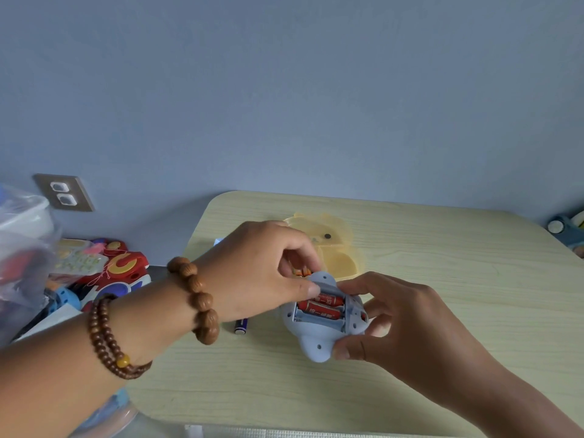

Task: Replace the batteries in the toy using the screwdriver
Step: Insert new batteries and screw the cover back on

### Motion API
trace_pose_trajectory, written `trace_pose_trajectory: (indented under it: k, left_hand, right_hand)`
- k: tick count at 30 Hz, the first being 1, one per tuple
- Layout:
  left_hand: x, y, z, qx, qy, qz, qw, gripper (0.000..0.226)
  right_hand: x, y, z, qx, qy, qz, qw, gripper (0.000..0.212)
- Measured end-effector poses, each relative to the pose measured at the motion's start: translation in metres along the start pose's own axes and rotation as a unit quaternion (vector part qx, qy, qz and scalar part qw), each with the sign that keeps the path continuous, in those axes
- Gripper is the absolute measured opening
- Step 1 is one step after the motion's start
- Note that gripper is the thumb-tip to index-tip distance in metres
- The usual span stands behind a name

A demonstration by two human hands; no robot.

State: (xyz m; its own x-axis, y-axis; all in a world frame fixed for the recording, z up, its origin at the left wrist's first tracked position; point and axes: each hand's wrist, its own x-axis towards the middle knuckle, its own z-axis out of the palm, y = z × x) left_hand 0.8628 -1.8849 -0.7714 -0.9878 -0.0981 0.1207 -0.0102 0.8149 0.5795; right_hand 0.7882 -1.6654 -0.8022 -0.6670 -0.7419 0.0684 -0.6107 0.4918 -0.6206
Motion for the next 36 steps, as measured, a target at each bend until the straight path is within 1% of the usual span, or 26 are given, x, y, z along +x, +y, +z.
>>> trace_pose_trajectory:
  k: [2,5,7,13,21,23,25,29,32,34,36]
  left_hand:
    - [-0.002,-0.001,0.002,0.023,-0.018,-0.052,0.998,0.025]
    - [-0.001,0.001,0.007,0.02,-0.048,-0.105,0.993,0.023]
    - [0.002,0.001,0.009,0.017,-0.055,-0.123,0.991,0.022]
    - [0.008,-0.004,0.007,-0.035,-0.077,-0.157,0.984,0.025]
    - [0.005,-0.004,0.01,-0.005,-0.062,-0.145,0.987,0.027]
    - [0.004,-0.004,0.005,-0.01,-0.073,-0.143,0.987,0.034]
    - [0.001,-0.006,-0.006,-0.001,-0.077,-0.145,0.986,0.046]
    - [-0.012,-0.019,-0.03,0.084,-0.089,-0.147,0.982,0.053]
    - [-0.022,-0.024,-0.027,0.171,-0.143,-0.144,0.964,0.062]
    - [-0.023,-0.026,-0.019,0.202,-0.161,-0.14,0.956,0.065]
    - [-0.023,-0.028,-0.012,0.205,-0.161,-0.132,0.956,0.061]
  right_hand:
    - [0.0,0.0,0.0,0.0,-0.001,0.0,1.0,0.065]
    - [-0.001,0.0,0.0,-0.008,-0.004,-0.005,1.0,0.067]
    - [-0.001,0.0,0.0,-0.018,-0.006,-0.01,1.0,0.068]
    - [0.001,-0.001,0.001,-0.028,-0.005,-0.017,0.999,0.069]
    - [0.002,-0.003,0.0,-0.027,-0.007,-0.011,1.0,0.068]
    - [0.002,-0.004,0.001,-0.029,-0.005,-0.009,1.0,0.069]
    - [0.002,-0.003,0.001,-0.023,-0.002,-0.009,1.0,0.069]
    - [0.0,-0.001,0.001,-0.009,-0.005,0.0,1.0,0.068]
    - [0.0,-0.002,0.001,-0.007,-0.006,-0.002,1.0,0.067]
    - [0.0,-0.003,0.0,-0.002,-0.008,-0.002,1.0,0.066]
    - [0.0,-0.003,0.0,0.002,-0.01,0.001,1.0,0.066]
